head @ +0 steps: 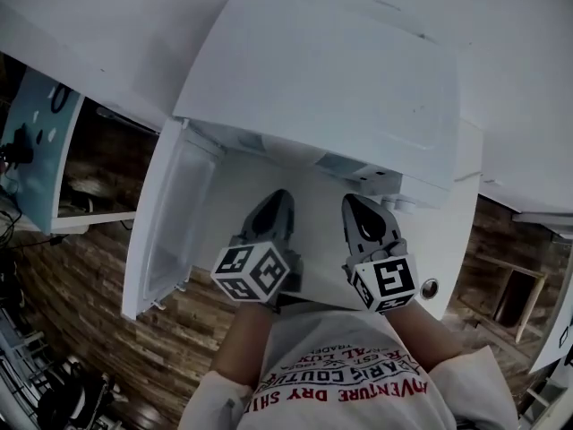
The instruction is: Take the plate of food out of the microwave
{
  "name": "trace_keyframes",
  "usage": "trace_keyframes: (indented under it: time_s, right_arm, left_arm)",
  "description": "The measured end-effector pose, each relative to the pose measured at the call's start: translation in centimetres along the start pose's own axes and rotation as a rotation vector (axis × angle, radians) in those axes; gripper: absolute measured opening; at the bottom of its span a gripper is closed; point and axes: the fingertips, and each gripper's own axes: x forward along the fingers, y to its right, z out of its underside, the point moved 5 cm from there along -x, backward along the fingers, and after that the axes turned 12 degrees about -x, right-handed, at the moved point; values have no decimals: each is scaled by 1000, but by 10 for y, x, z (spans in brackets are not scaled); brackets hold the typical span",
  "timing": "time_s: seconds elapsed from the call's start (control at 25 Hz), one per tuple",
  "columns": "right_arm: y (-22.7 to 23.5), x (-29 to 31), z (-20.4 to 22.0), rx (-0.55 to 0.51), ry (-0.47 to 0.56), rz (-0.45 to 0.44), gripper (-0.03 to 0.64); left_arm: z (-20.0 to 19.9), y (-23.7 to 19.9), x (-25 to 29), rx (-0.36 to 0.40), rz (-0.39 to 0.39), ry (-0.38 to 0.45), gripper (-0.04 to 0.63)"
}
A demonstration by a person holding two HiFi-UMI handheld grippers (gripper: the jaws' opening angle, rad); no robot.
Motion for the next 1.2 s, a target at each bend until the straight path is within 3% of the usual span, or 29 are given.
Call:
trace_keyframes:
  time_s: [0.2, 0.32, 0.72, 0.92, 1.04, 1.2]
  right_arm:
    - [1, 20, 11, 8, -34, 14, 9]
    - [1, 31, 16, 14, -52, 26, 9]
    - [1, 43, 22, 56, -96, 57, 11]
    - [1, 42, 20, 58, -101, 61, 10]
    - [-1, 40, 22, 58, -110, 53, 10]
    - [-4, 38, 25, 57, -122, 51, 9]
  left_arm:
    - [8, -36, 31, -172, -14, -80, 10]
    - [8, -45, 47, -281, 16, -115, 87]
    - [-9, -58, 84, -696, 132, -91, 126]
    - [-9, -61, 88, -750, 95, -105, 123]
    - [-7, -62, 90, -779, 82, -121, 55]
    - [-8, -64, 88, -786, 82, -100, 44]
